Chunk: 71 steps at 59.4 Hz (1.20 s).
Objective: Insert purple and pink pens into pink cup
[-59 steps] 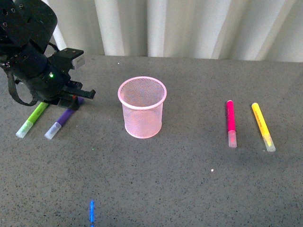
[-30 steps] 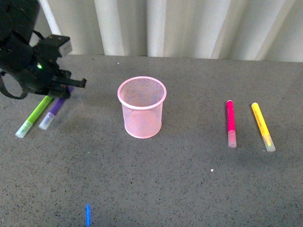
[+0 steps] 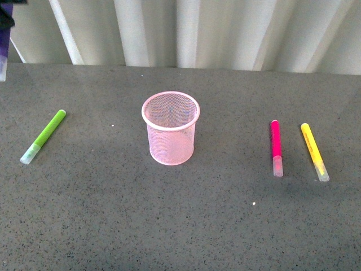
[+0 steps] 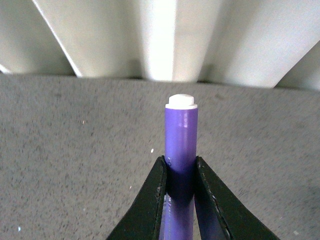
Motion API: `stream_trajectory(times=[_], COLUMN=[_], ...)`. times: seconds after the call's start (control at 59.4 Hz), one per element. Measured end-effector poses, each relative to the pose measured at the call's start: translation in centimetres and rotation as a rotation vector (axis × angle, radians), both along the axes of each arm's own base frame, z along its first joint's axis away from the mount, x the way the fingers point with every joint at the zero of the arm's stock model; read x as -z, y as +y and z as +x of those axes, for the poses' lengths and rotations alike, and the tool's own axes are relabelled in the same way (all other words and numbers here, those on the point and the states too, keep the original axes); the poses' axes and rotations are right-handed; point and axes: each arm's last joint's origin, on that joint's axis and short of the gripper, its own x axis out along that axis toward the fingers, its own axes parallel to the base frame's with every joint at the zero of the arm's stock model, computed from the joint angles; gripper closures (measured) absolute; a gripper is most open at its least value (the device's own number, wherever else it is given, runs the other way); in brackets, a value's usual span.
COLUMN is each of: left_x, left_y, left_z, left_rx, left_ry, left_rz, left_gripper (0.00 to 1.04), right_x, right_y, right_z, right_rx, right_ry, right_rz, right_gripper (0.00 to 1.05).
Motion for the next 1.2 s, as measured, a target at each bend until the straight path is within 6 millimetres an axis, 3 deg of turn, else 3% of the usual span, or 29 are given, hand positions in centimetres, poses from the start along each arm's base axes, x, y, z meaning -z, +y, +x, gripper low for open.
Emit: stream_trajectory(times=[0.37,0.623,0.892,1.195], left_x=[-0.1,-0.6,1.0,0.1], left_y=[-2.7,-6.0,-9.6,-13.3], left_z=[-0.8,-0.4,-0.1,-1.0], left_rx=[0.076,0.164,0.22,0.311], left_ry=[-0.19,-0.304,-0.32,-0.43], left_rz=[-0.104,-0.199,-0.296,-0.377], left_gripper=[0.92,0.92,0.92,0.92], right_x=[0.0,0.0,0.0,0.0], right_y=[0.0,0.0,0.0,0.0], right_z=[0.0,0.0,0.0,0.0], right_rx=[0.0,0.0,0.0,0.0], right_ry=[0.0,0.0,0.0,0.0], right_rz=[0.0,0.0,0.0,0.0], right_gripper=[0.07,0.07,0.07,0.07])
